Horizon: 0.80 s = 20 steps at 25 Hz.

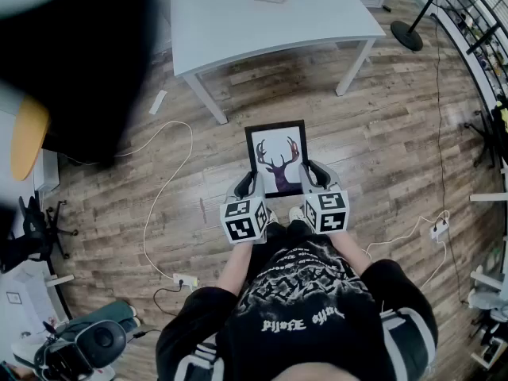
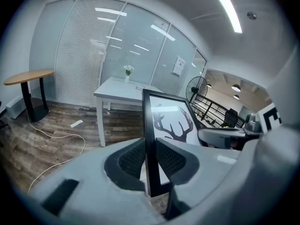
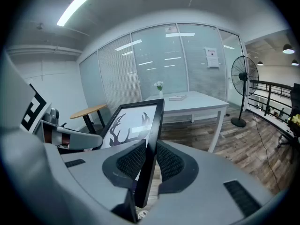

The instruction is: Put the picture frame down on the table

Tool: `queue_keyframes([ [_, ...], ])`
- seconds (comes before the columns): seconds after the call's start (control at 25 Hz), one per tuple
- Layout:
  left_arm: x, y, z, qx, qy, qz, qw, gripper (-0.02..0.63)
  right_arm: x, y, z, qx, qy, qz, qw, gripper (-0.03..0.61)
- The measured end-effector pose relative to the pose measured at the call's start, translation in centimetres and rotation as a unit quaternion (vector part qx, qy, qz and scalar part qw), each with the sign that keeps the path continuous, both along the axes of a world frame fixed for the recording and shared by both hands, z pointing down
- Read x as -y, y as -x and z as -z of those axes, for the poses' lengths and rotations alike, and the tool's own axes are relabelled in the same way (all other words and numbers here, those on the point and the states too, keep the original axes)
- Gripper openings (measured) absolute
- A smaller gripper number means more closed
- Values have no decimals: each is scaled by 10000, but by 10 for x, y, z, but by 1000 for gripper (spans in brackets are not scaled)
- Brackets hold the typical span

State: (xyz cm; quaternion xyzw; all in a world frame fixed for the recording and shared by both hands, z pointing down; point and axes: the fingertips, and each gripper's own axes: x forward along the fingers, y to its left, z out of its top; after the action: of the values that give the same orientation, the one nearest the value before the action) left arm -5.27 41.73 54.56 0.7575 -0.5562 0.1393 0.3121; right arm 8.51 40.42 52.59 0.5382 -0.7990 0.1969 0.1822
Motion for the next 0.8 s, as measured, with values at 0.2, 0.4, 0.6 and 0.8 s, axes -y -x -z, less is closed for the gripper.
queue_keyframes([
  [0.2,-7,0,3,12,-4,9,10000,81,-7,0,4,-18,-44,23,10000,73],
  [0.4,-11,-3,0,16,45,-16,10000,81,-11,-3,2,-55,-22,18,10000,74],
  [0.6,-7,0,3,9,-15,-60,10000,81,-10,-1,3,50,-29,-84,9999,74],
  [0.8,1,7,4,-9,-104,-147,9998,81,-5,7,5,30,-84,-193,9998,74],
])
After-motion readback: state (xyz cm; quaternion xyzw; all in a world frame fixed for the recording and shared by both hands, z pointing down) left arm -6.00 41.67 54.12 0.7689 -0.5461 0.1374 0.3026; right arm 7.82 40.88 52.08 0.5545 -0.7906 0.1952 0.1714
